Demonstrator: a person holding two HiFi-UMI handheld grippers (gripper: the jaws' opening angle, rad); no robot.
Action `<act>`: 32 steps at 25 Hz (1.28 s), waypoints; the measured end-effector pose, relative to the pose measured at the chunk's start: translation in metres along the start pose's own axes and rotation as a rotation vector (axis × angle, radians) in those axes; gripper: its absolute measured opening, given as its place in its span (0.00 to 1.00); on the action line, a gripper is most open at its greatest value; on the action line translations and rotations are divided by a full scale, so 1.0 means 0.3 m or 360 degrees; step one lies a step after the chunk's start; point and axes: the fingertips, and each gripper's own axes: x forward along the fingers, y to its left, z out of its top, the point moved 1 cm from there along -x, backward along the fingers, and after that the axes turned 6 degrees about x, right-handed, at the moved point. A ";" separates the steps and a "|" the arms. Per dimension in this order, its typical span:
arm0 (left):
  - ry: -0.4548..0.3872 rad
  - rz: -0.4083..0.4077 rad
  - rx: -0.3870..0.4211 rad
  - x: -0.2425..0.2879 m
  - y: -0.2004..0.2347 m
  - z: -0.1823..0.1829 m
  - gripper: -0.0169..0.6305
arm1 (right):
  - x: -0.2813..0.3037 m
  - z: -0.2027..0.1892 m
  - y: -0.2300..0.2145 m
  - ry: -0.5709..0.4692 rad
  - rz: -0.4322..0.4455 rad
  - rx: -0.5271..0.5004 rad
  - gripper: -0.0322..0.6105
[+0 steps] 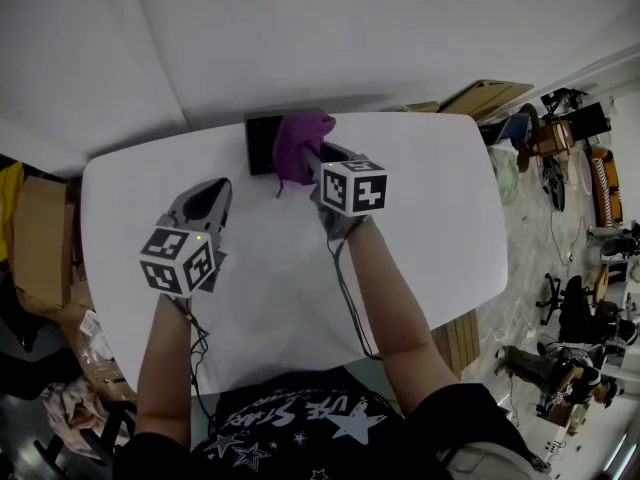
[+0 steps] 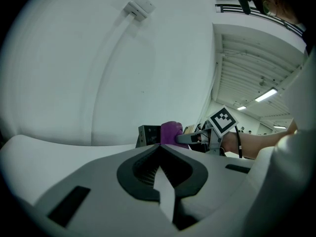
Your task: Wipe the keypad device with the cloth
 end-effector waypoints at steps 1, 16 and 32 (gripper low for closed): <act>0.0000 -0.0004 -0.0001 0.004 -0.007 0.001 0.04 | -0.008 -0.002 -0.015 0.0000 -0.0011 0.0007 0.20; -0.0014 -0.0040 -0.0018 0.000 -0.073 0.003 0.04 | -0.121 -0.038 -0.167 -0.0034 -0.0181 0.0104 0.20; -0.0166 -0.0019 -0.0004 -0.158 -0.277 0.101 0.04 | -0.419 -0.016 0.020 -0.0166 -0.0001 -0.0016 0.20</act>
